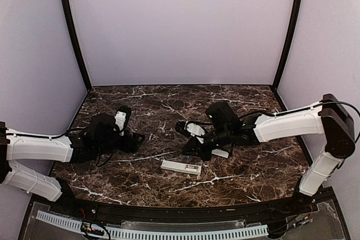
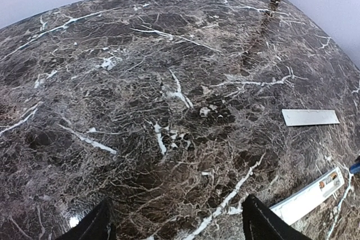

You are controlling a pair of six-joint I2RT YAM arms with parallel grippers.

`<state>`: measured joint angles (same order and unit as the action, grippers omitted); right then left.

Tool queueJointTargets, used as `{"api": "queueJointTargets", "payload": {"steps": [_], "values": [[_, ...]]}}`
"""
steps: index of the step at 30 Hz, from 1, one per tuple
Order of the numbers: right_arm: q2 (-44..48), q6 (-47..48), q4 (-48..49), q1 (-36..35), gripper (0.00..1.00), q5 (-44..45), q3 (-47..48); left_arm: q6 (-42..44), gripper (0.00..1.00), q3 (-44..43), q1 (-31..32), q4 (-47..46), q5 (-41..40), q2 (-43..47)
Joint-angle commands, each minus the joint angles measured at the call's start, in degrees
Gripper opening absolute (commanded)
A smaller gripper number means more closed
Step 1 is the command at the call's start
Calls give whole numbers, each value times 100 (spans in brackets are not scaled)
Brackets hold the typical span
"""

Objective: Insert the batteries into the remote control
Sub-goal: Place the battery in the battery compartment.

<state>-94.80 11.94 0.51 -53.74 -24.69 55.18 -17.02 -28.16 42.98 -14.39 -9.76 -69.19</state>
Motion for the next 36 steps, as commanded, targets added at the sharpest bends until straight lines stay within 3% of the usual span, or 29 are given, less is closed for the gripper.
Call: {"api": "queueJointTargets", "payload": {"steps": [1,8,16,30,36], "values": [[57,169,-397,-309,0,604,93,-223,77,-196,171,-85,-651,-97],[-308,73,-1555,-639,0,1108,727,-272,80,-91,246,-509,-532,-310],[-608,213,-2075,-673,0,1146,1036,-322,83,-233,246,-280,-403,-315],[-735,53,-1744,-663,0,1174,982,-127,84,-297,255,-147,-576,-332],[-749,239,-2068,-664,0,1416,1039,-83,84,-322,255,-130,-622,-361]]}}
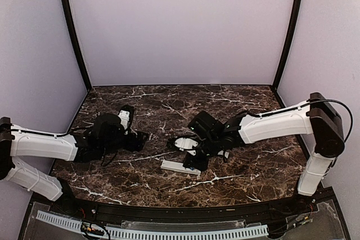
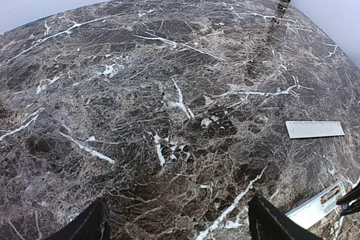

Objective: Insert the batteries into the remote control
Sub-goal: Place the battery in the battery compartment.

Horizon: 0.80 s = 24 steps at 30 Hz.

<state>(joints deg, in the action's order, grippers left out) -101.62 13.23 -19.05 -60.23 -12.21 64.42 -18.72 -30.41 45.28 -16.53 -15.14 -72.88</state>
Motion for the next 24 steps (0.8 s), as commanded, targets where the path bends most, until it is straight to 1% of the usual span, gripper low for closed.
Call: {"api": "queueJointTargets", "payload": {"steps": [1,5,15,24], "values": [[-28,115,-104,-13,0,161,96,101,85,-79,25,42,-75,9],[12,177,-23,-10,0,54,32,129,84,-85,25,8,-35,-77],[-221,344,56,-2,0,201,128,147,84,-51,30,23,28,5],[-321,395,68,7,0,241,100,167,84,-64,33,-26,102,-97]]}}
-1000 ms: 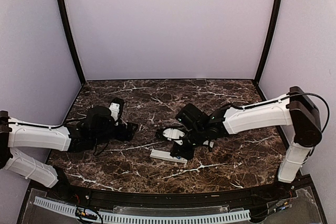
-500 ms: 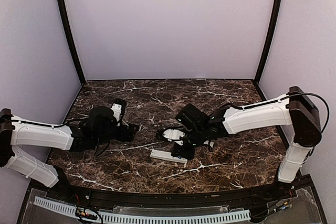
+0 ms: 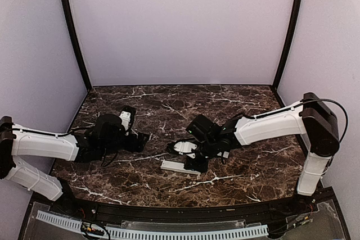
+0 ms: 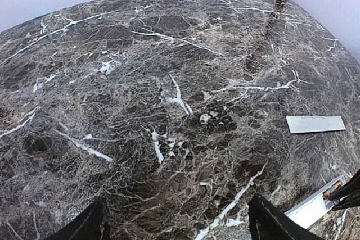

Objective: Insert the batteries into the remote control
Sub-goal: Place the battery in the battery compartment.

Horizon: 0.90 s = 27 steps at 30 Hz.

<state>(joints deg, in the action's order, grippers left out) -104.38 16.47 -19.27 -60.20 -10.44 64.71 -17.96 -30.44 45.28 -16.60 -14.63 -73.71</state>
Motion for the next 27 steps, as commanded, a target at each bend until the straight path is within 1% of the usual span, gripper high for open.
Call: {"api": "queueJointTargets", "payload": {"steps": [1,6,8,10,15,20,27], "values": [[-40,72,90,8,0,96,54,90,84,-56,29,-32,56,-8],[-31,89,22,5,0,214,1,108,84,-42,34,-67,98,-26],[-32,95,21,8,9,218,-2,120,84,-41,34,-71,107,-41],[-40,93,4,3,14,211,11,132,84,-44,27,-79,101,-46],[-13,79,-73,1,22,195,89,147,84,-29,34,-103,106,-45],[81,97,-171,2,26,178,149,152,84,-7,40,-143,109,-68],[256,150,-243,5,36,119,161,170,84,14,84,-264,220,-116]]}}
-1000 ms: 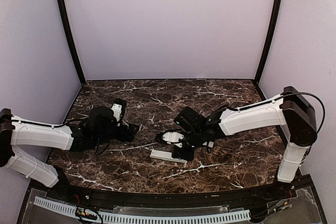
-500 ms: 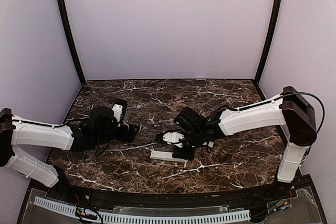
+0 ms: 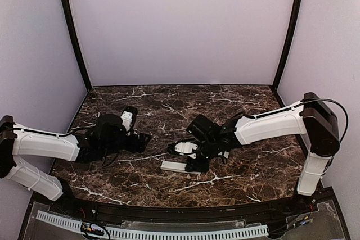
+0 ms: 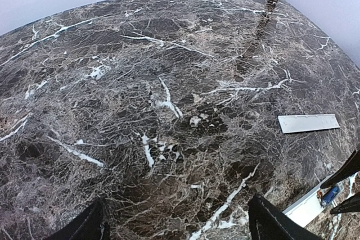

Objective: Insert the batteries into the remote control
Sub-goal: Place the battery in the battery compartment, then load the battery into the battery compartment.

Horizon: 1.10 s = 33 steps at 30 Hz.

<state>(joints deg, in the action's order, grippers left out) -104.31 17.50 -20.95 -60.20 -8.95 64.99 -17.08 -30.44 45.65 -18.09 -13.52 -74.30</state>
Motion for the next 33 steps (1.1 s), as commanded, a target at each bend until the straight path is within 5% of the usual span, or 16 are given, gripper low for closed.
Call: {"api": "queueJointTargets", "payload": {"steps": [1,8,11,14,19,33], "values": [[272,51,-88,1,36,-21,128,89,84,12,53,-109,111,-82],[616,-418,-19,0,37,-104,195,106,84,-30,137,-2,62,-178],[821,-1608,0,8,30,7,362,84,83,-32,167,95,13,-194],[811,-3609,-388,-12,11,299,542,78,77,-72,243,296,-54,-270],[831,-5360,-586,-251,1,620,346,143,70,-94,492,369,-76,-472],[103,-5740,-775,-325,0,640,688,214,67,-43,591,189,75,-889]]}}
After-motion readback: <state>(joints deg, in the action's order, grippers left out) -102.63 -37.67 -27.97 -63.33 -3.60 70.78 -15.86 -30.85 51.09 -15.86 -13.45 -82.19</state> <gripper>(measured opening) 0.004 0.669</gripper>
